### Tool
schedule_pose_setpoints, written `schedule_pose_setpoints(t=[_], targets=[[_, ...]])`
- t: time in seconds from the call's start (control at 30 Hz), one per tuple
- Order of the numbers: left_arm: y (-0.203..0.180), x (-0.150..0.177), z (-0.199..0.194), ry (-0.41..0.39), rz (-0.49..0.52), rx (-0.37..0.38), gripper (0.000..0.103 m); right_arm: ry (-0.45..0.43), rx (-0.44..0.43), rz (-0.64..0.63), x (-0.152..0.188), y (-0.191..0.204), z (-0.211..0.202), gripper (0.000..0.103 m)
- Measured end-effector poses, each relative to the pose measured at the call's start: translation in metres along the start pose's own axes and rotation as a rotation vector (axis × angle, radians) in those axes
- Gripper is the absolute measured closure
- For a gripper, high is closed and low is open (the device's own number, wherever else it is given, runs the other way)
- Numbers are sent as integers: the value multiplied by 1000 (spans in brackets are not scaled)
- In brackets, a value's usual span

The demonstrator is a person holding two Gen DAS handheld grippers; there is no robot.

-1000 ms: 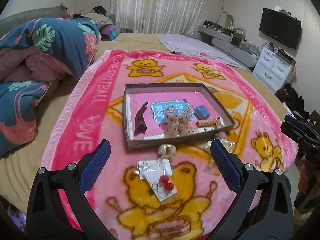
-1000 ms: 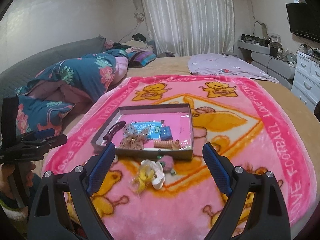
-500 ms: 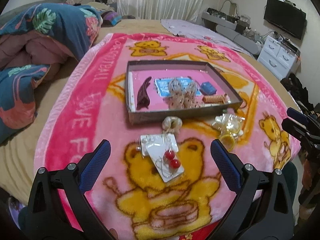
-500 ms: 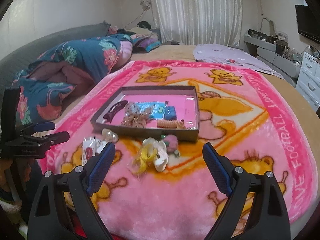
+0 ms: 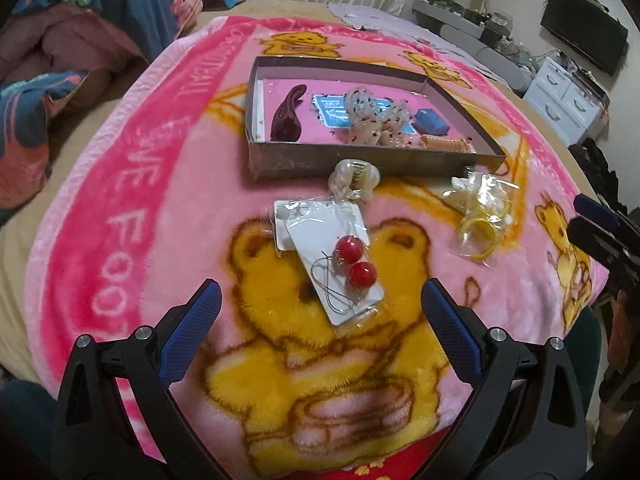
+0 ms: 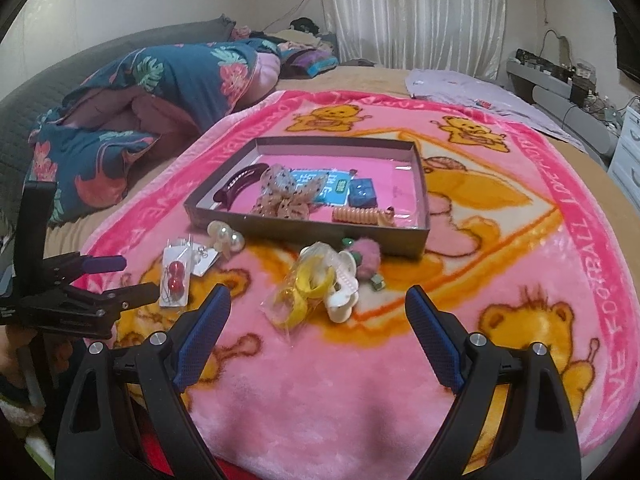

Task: Organize jewelry
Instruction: 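Grasp the red-bead earring card with the left tool while the right tool grasps the yellow hair-tie bag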

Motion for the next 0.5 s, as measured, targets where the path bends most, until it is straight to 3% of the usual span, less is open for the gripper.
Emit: schedule_pose_setpoints(t=[0.13, 0.2, 0.33, 0.5], targets=[[-2, 1, 9, 10, -14, 19, 11, 25, 2, -11, 1, -2, 13, 15], [-5, 3, 15, 22, -12, 22, 23, 48, 18, -16, 1, -6, 25, 18], [-11, 4, 24, 36, -7, 25, 31, 69, 14, -31, 0, -8, 41, 24], [-11, 0, 27, 22, 3, 1, 52, 95, 7, -56, -4, -4, 60, 31]])
Point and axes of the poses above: each gripper's, at about its wrist camera, not at the fingertips, and z roughly the way its jaws point, y to its left, x to its underside, the point moved 6 cm from there along z, roughly the way its jaws point, and after that the axes turned 1 degree about -x, right-handed, at the moved point
